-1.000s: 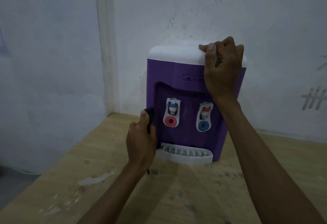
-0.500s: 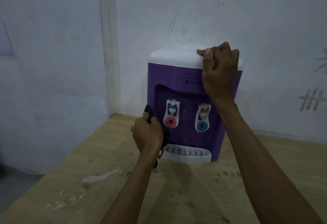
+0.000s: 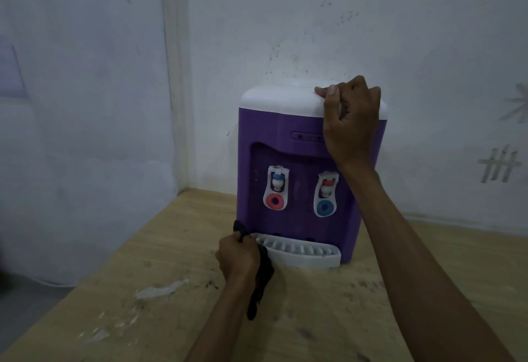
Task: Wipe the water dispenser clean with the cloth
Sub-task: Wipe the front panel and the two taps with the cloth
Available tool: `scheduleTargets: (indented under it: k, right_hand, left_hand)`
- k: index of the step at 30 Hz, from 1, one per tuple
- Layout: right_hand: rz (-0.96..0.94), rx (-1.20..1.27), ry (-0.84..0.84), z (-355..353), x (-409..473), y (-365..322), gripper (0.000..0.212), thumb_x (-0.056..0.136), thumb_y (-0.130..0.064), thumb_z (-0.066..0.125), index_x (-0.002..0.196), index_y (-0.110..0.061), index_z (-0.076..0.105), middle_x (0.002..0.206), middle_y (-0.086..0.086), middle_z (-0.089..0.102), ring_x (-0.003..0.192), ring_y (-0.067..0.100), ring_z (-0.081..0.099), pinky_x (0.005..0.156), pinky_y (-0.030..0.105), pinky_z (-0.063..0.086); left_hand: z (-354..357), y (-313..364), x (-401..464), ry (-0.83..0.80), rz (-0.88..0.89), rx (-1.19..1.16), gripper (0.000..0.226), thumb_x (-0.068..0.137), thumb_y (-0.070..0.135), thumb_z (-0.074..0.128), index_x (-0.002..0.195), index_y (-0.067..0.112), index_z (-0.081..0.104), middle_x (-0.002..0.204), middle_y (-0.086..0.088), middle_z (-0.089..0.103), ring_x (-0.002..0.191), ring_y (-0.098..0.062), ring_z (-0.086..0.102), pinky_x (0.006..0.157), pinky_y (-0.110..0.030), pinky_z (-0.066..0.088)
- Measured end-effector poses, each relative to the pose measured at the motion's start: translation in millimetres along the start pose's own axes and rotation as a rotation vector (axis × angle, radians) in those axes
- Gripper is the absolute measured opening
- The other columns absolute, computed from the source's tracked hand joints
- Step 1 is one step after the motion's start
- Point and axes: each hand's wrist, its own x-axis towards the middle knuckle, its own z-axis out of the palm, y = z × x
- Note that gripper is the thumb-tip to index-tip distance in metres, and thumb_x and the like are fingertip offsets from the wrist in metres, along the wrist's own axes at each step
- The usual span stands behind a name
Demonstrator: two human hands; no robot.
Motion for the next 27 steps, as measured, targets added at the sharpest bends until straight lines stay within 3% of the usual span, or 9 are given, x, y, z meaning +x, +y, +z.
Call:
scheduleTargets:
  k: [3,6,8,12,17,21,23,27]
  right_hand:
    - [0.002,0.01,0.01,1,-2,1,0.035,0.106,-0.024,0.046,0.103,-0.015,0.08,0.093,0.003,0.064,0.091,0.013,0.043,0.073,0.039,0.044]
    - [0.003,0.006,0.004,1,-1,1,0.036,0.106,-0.025,0.046,0.103,-0.015,0.08,0.095,0.003,0.065,0.091,0.014,0.044,0.073,0.037,0.044]
    - [0.005,0.0,0.006,1,-1,1,0.037,0.105,-0.025,0.045,0.103,-0.014,0.08,0.095,0.004,0.065,0.091,0.016,0.045,0.073,0.035,0.043]
    - [0.0,0.003,0.01,1,-1,1,0.035,0.106,-0.024,0.046,0.103,-0.014,0.08,0.095,0.004,0.065,0.091,0.015,0.045,0.072,0.036,0.043]
    - [0.0,0.011,0.004,1,-2,0,0.035,0.106,-0.024,0.046,0.104,-0.015,0.08,0.094,0.004,0.064,0.091,0.015,0.045,0.073,0.032,0.041]
    - [-0.003,0.006,0.018,3,-2,1,0.035,0.106,-0.023,0.046,0.102,-0.014,0.08,0.093,0.004,0.065,0.09,0.015,0.045,0.073,0.032,0.039]
    - [-0.012,0.004,0.024,3,-1,1,0.034,0.105,-0.022,0.047,0.102,-0.014,0.08,0.093,0.004,0.065,0.09,0.016,0.045,0.073,0.032,0.039]
    - [-0.014,-0.003,0.018,3,-1,0,0.034,0.105,-0.022,0.047,0.103,-0.013,0.079,0.094,0.003,0.065,0.09,0.014,0.044,0.074,0.026,0.034]
  left_hand:
    - [-1,18,3,0.034,0.068,-0.08,0.026,0.103,0.013,0.049,0.101,0.002,0.073,0.082,-0.007,0.067,0.068,-0.021,0.061,0.053,-0.028,0.041]
    - [0,31,4,0.064,0.175,-0.107,0.031,0.101,0.016,0.049,0.121,0.012,0.073,0.092,-0.011,0.073,0.077,-0.026,0.068,0.062,-0.03,0.05]
    - [1,25,2,0.062,0.18,-0.101,0.033,0.102,0.017,0.049,0.124,0.013,0.072,0.09,-0.011,0.073,0.074,-0.025,0.067,0.06,-0.029,0.048]
    - [-1,0,-3,0.001,0.027,-0.083,0.03,0.105,0.017,0.048,0.117,0.009,0.075,0.083,-0.007,0.068,0.066,-0.018,0.06,0.051,-0.027,0.042]
    - [-20,12,9,-0.045,-0.083,-0.177,0.026,0.103,0.015,0.054,0.118,0.015,0.075,0.075,0.003,0.062,0.066,-0.016,0.058,0.051,-0.025,0.043]
    - [-33,56,10,-0.066,0.091,-0.22,0.026,0.103,0.018,0.054,0.092,0.032,0.073,0.075,0.003,0.067,0.066,-0.014,0.061,0.052,-0.025,0.045]
    - [-39,86,12,-0.071,0.195,-0.226,0.029,0.103,0.019,0.055,0.08,0.031,0.069,0.076,0.0,0.07,0.067,-0.016,0.064,0.054,-0.025,0.048]
    - [-57,149,24,-0.086,0.331,-0.285,0.025,0.101,0.015,0.059,0.085,0.03,0.072,0.082,0.0,0.071,0.071,-0.016,0.066,0.059,-0.028,0.057]
